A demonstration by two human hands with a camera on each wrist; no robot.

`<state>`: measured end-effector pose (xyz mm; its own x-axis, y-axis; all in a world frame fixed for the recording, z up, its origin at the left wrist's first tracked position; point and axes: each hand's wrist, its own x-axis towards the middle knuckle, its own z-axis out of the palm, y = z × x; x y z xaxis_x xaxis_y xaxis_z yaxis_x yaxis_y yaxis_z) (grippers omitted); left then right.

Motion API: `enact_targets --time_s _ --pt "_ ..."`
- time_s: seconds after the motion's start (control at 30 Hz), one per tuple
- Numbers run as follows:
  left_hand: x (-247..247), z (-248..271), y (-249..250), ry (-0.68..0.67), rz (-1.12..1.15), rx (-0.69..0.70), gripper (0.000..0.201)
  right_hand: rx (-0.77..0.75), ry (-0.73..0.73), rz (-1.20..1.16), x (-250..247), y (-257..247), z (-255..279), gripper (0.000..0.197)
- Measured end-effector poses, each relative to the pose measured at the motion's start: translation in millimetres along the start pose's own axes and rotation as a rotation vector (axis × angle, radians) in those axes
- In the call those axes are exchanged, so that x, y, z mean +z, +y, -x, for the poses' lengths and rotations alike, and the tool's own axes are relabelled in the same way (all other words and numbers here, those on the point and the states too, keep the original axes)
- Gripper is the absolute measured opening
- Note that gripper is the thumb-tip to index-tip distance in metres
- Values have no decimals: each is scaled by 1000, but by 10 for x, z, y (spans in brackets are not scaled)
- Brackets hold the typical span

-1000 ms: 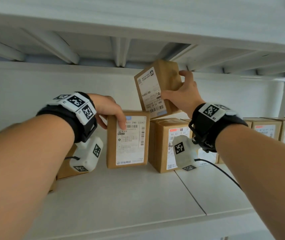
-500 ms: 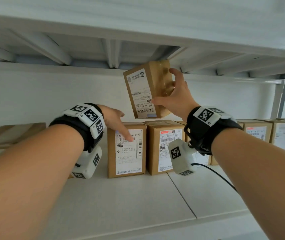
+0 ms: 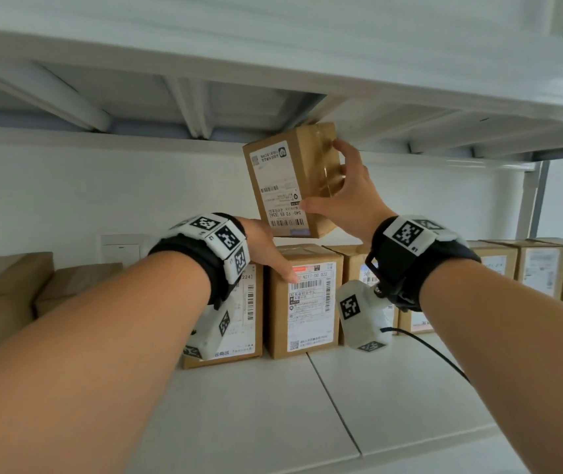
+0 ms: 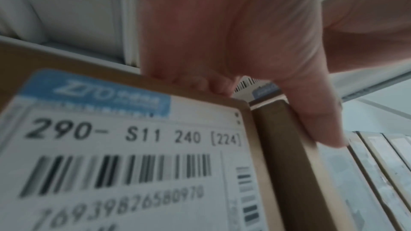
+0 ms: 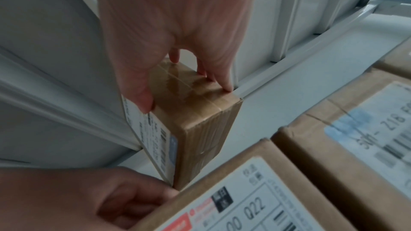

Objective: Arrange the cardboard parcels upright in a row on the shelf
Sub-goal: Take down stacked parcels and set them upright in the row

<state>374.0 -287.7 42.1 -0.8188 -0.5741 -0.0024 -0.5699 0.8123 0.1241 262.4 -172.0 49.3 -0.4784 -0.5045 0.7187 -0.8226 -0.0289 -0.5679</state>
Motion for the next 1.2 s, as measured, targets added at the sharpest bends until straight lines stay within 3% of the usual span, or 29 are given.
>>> enact_targets --time_s 0.23,0.4,0.57,0.67,0.87,1.07,1.2 --pt "-42 -20 -74 -44 -39 24 83 10 -13 -29 34 3 -22 96" --pt "-235 153 -185 18 -42 -51 103 51 -7 -89 47 -80 6 99" --pt "-509 363 -521 250 161 -146 101 154 -20 -267 93 -239 87 96" --pt "-518 424 -648 359 368 -121 101 209 -33 -441 138 -363 138 92" --pt "-419 594 -817 278 722 28 111 287 -65 -573 195 -540 256 84" --pt "-353 854 -804 204 896 136 90 346 -110 -651 175 -697 427 72" --pt "-287 996 -842 134 968 160 87 387 -110 -670 192 -803 555 71"
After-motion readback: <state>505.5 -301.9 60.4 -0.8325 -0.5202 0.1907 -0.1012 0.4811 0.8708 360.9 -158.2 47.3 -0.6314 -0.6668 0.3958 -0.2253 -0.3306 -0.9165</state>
